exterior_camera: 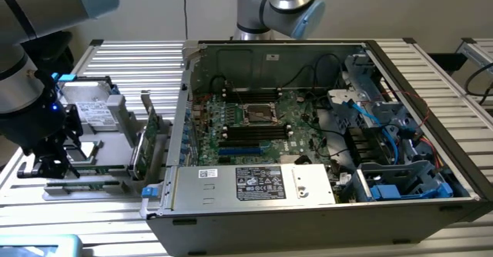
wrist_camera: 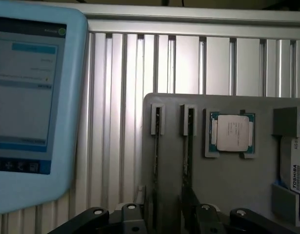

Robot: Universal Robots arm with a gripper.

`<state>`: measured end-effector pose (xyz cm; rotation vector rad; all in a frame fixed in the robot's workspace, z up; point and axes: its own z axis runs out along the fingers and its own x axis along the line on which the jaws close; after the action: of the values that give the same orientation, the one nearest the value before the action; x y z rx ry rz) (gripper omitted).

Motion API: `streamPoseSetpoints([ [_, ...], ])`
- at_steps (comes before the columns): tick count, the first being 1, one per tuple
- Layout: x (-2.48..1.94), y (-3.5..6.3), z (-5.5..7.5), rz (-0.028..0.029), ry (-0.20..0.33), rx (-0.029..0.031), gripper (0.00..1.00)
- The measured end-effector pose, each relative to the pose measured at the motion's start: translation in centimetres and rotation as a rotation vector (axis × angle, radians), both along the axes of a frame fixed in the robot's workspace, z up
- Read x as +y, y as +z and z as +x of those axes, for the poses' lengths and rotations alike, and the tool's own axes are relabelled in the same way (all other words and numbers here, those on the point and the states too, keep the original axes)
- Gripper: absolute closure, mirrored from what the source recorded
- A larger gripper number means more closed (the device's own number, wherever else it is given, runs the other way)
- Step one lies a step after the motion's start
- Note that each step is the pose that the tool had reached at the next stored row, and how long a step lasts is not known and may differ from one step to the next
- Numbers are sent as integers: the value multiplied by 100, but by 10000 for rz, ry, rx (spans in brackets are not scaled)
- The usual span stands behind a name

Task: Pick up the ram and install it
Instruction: 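Pick up the ram and move it above insertion slot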

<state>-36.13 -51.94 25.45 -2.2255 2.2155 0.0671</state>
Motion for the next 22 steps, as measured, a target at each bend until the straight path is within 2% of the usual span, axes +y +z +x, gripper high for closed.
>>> streamPoseSetpoints([
  [22,-2,-378,58,-1,170,-1,58],
])
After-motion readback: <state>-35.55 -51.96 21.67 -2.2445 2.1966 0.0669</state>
